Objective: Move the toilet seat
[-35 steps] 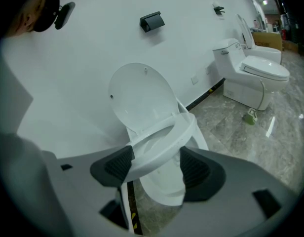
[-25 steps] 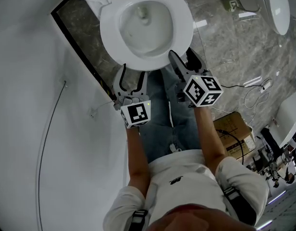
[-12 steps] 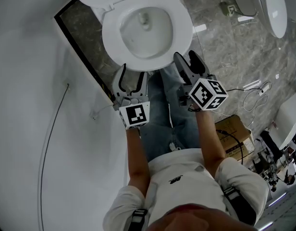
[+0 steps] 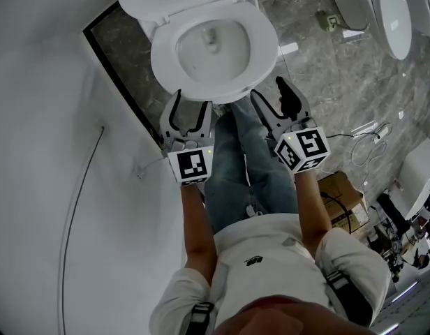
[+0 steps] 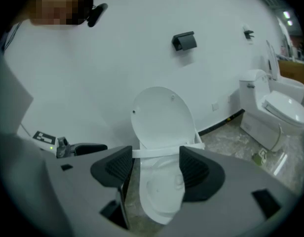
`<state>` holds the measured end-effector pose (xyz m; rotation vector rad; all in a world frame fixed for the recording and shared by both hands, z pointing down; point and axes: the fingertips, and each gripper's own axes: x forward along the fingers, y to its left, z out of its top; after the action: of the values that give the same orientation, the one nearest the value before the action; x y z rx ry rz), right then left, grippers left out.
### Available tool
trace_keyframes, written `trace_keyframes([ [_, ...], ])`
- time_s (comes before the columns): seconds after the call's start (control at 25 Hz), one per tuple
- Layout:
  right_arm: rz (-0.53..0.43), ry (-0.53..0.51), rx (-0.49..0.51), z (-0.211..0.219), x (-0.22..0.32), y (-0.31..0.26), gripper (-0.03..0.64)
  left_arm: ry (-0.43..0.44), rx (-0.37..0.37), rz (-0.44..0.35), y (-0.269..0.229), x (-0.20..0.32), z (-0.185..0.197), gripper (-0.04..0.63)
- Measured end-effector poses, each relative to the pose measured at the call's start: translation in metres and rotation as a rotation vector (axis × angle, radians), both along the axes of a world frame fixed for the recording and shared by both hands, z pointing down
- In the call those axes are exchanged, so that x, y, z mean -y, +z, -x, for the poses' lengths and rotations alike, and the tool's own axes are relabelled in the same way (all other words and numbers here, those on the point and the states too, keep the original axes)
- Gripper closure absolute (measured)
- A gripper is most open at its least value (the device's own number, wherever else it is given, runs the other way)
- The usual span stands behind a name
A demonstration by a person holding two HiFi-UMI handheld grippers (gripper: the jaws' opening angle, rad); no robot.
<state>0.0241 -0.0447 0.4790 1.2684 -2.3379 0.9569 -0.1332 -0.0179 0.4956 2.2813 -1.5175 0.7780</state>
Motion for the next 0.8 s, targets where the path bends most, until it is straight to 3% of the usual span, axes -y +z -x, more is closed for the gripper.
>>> trace_keyframes([
  [0.28, -0.119, -0.153, -0.087, 0.015, 0.019, -0.019, 0.305, -0.01, -0.021, -0.005, -0.012, 0.019, 0.005, 0.314],
  [0.8, -0.177, -0.244, -0.135, 0.038, 0.047, -0.036, 0.307, -0.038, -0.07, -0.019, -0.034, 0.054, 0.017, 0.321],
])
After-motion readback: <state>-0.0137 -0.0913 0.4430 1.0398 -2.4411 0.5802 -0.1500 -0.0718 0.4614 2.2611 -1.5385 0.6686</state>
